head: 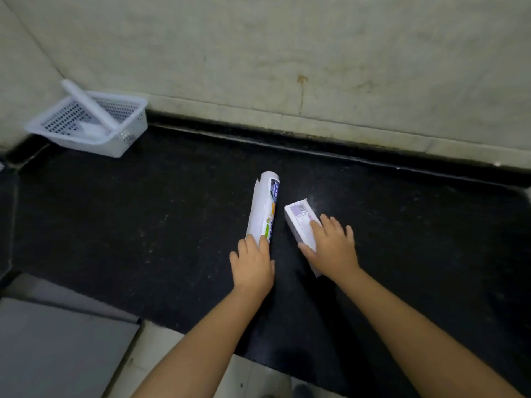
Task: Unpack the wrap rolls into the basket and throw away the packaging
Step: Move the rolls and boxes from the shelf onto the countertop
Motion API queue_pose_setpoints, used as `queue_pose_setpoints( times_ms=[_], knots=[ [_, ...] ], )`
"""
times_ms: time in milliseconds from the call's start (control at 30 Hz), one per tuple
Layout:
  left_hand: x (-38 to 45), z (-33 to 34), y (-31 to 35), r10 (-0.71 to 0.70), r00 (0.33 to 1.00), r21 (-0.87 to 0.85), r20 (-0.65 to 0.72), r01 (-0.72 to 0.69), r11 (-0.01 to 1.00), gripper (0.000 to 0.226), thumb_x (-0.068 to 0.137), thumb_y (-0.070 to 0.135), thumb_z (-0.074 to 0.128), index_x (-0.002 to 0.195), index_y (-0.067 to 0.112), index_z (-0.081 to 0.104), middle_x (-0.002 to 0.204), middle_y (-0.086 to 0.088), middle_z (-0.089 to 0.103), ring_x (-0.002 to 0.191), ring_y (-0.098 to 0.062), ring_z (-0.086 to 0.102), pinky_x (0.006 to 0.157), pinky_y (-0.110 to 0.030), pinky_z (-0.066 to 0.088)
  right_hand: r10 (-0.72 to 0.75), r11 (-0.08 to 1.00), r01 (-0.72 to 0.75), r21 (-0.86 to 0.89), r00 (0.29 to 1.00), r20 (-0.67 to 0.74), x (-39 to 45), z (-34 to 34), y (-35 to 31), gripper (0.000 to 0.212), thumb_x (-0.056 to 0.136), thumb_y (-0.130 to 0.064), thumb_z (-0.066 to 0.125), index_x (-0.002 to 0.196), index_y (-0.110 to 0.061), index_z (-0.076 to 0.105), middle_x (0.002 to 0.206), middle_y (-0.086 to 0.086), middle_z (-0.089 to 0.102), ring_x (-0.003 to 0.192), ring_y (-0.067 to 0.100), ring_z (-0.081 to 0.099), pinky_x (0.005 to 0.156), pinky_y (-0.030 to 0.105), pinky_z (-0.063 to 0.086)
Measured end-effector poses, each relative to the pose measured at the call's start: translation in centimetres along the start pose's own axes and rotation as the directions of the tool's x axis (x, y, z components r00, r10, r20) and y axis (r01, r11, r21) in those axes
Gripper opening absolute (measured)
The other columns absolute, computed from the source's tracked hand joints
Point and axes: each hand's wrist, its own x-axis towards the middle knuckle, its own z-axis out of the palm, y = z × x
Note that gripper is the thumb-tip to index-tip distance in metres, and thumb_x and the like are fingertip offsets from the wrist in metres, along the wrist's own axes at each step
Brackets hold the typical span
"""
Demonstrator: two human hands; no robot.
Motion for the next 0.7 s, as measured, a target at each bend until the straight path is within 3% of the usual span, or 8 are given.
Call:
queue_pose_setpoints(
  times_ms=[100, 200, 367, 567, 700],
  knots=[
    [0.0, -2.6, 0.4, 0.236, 0.969, 0.033, -0.074, -0.234, 0.972, 0.04, 0.093, 0.031, 0.042, 0.128, 0.014, 0.036, 0.135, -0.008, 0.038, 0.123, -0.026, 0.038, 0.096, -0.037, 0.035, 0.073, 0.997, -0.073, 0.009, 0.996, -0.059, -2.6, -2.4, 1.2, 0.059, 0.09, -0.041, 0.042, 0.142, -0.018, 0.024, 0.155, 0.006, 0.018, 0.144, 0.023, 0.011, 0.117, 0.048, 0.009],
    [0.4, -5.9, 4.1, 0.446, 0.886, 0.091, -0.123, -0.438, 0.895, 0.043, 0.094, 0.028, 0.038, 0.134, 0.014, 0.034, 0.145, -0.01, 0.033, 0.133, -0.027, 0.031, 0.101, -0.038, 0.032, 0.185, 0.982, -0.186, 0.011, 0.971, -0.15, -6.6, -5.7, 3.9, 0.057, 0.093, -0.039, 0.039, 0.142, -0.018, 0.022, 0.155, 0.006, 0.019, 0.144, 0.023, 0.012, 0.117, 0.045, 0.011],
    [-2.7, -10.7, 16.0, 0.693, 0.699, 0.137, -0.178, -0.679, 0.721, 0.045, 0.096, 0.029, 0.037, 0.137, 0.009, 0.033, 0.151, -0.012, 0.028, 0.142, -0.028, 0.022, 0.111, -0.041, 0.027, 0.351, 0.933, -0.349, 0.084, 0.837, -0.419, -15.4, -13.2, 11.1, 0.047, 0.091, -0.028, 0.047, 0.134, -0.009, 0.042, 0.143, 0.011, 0.044, 0.134, 0.024, 0.037, 0.111, 0.038, 0.029],
    [-10.7, -14.2, 31.9, 0.824, 0.511, 0.152, -0.244, -0.819, 0.553, 0.046, 0.095, 0.03, 0.038, 0.137, 0.011, 0.035, 0.152, -0.012, 0.028, 0.142, -0.029, 0.022, 0.111, -0.043, 0.028, 0.493, 0.851, -0.487, 0.196, 0.613, -0.618, -26.4, -22.7, 22.3, 0.036, 0.086, -0.017, 0.055, 0.118, 0.0, 0.057, 0.121, 0.02, 0.062, 0.113, 0.031, 0.057, 0.097, 0.038, 0.042],
    [-14.9, -16.1, 41.4, 0.811, 0.483, 0.121, -0.33, -0.831, 0.543, 0.04, 0.091, 0.031, 0.043, 0.124, 0.009, 0.044, 0.137, -0.013, 0.043, 0.131, -0.031, 0.035, 0.101, -0.044, 0.037, 0.554, 0.804, -0.549, 0.229, 0.554, -0.621, -31.4, -28.0, 30.5, 0.037, 0.088, -0.023, 0.051, 0.118, -0.003, 0.057, 0.123, 0.017, 0.062, 0.116, 0.032, 0.054, 0.095, 0.041, 0.045]
  ],
)
